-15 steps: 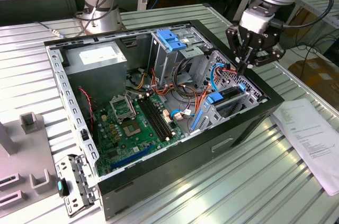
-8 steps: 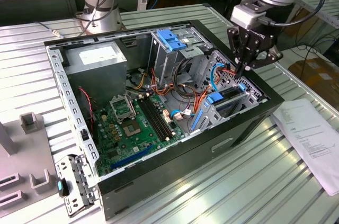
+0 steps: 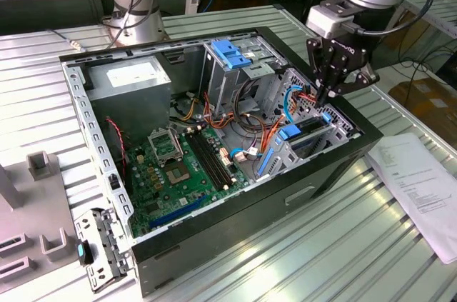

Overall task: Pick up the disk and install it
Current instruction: 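Insert the first disk wire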

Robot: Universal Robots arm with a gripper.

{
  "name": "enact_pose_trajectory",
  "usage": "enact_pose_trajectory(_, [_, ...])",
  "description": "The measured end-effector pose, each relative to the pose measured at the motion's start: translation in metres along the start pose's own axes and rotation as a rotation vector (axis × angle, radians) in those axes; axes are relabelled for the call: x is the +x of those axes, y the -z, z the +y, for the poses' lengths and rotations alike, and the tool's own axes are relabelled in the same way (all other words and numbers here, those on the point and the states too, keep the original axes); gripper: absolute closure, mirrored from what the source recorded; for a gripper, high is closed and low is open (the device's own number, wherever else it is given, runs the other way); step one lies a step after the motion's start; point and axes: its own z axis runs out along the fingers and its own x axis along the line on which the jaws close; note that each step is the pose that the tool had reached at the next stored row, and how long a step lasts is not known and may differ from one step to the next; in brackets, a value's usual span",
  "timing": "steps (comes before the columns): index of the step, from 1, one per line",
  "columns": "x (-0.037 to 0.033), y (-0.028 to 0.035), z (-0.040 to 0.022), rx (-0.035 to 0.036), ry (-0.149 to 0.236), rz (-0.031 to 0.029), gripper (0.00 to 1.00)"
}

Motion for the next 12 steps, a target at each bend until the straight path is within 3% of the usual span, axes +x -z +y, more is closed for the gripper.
enact_pose_trajectory(1, [0.0017,-0.0001,0.0013,0.0,0.0,-0.0028,0.84])
enact_pose_trajectory(3, [0.0083,-0.0005,0.0046,0.0003,-0.002,-0.0188,0.84])
enact_pose_trajectory(5, [0.0112,-0.0007,0.006,0.0004,-0.002,-0.0285,0.84])
enact_pose_trajectory(12, [0.0114,-0.0048,0.0124,0.0033,0.002,-0.0302,0.84])
